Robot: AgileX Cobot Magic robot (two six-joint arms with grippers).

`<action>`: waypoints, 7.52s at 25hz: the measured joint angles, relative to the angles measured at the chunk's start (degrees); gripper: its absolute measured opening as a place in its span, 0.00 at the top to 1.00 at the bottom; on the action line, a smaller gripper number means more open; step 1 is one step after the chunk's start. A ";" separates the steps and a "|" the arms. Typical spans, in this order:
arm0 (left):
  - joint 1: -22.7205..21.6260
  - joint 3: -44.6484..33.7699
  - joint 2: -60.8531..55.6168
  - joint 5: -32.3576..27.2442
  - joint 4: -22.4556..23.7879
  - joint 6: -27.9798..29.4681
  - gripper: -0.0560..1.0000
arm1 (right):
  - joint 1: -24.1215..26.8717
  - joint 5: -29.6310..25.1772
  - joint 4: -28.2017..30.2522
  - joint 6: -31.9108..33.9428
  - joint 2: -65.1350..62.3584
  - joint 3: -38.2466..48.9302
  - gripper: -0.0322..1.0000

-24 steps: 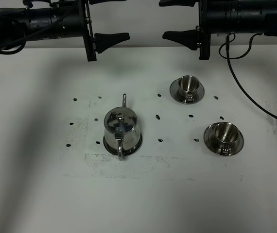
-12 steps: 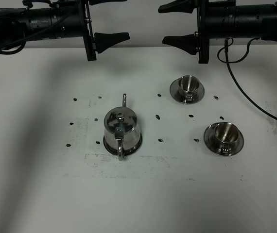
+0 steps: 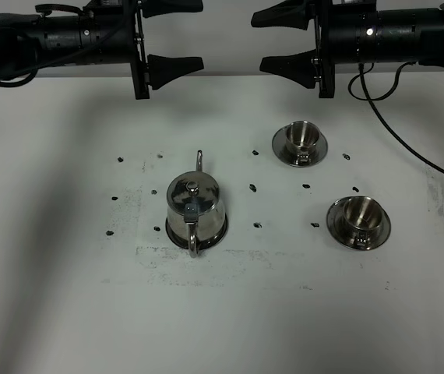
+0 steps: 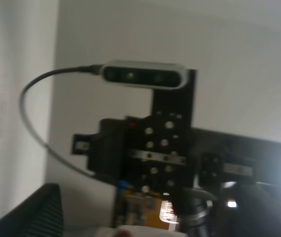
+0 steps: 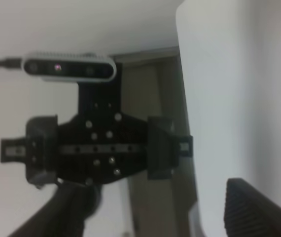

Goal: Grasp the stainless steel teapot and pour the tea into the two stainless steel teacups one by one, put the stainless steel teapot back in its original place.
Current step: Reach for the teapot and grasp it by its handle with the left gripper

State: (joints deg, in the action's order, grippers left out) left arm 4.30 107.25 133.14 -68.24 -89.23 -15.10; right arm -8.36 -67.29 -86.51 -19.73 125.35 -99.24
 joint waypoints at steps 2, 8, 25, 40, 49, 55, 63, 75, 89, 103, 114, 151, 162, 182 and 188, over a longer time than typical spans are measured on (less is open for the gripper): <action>-0.95 0.00 -1.40 -0.05 3.75 -0.04 0.30 | 0.06 -0.31 0.00 -2.87 -0.39 0.00 0.40; -5.94 0.00 -8.91 -0.10 16.29 1.61 0.32 | 2.90 -0.91 0.53 -8.64 -5.61 0.00 0.44; -11.00 0.00 -38.67 -0.25 44.64 3.39 0.34 | 16.07 -1.95 33.80 -6.06 -37.02 0.00 0.45; -11.00 0.00 -53.91 -0.30 59.27 7.68 0.34 | 16.20 -2.49 54.87 3.38 -59.03 4.42 0.45; -11.00 0.00 -54.18 -0.30 60.49 7.70 0.34 | 10.57 5.27 69.48 7.55 -85.43 28.95 0.45; -11.00 0.00 -55.10 -0.30 61.80 7.70 0.34 | 9.09 7.90 78.61 12.64 -100.70 40.36 0.45; -11.00 -2.88 -57.00 -0.30 63.57 7.36 0.34 | 7.97 11.91 81.09 13.15 -111.89 54.82 0.45; -11.00 -18.91 -57.11 -0.19 63.76 4.65 0.34 | 7.97 11.66 81.85 13.15 -121.78 67.26 0.45; -11.00 -23.43 -57.19 0.79 63.66 4.61 0.34 | 7.97 5.86 82.43 13.15 -121.79 68.09 0.45; -11.00 -23.48 -57.19 0.84 63.61 4.59 0.34 | 7.97 3.51 81.70 12.22 -121.83 69.15 0.53; -11.00 -23.48 -57.19 0.84 63.61 4.54 0.34 | 4.05 3.46 81.70 12.27 -121.83 69.15 0.62; 11.26 -23.48 -54.21 8.89 53.58 -6.96 0.43 | 3.43 3.46 81.70 12.21 -121.83 69.19 0.74; 34.49 -23.48 -38.65 15.16 74.02 7.46 0.43 | 3.43 3.46 81.70 12.17 -121.83 69.19 0.74; 42.88 -23.48 -26.20 14.47 93.01 22.92 0.49 | 3.43 3.46 81.70 12.17 -121.83 69.19 0.75; 42.95 -23.48 -21.79 16.11 93.05 22.28 0.51 | 3.43 3.46 81.70 12.17 -121.83 69.19 0.75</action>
State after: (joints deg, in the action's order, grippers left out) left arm 47.25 83.77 111.35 -52.13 3.83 7.18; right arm -4.94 -63.83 -4.81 -7.56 3.52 -30.05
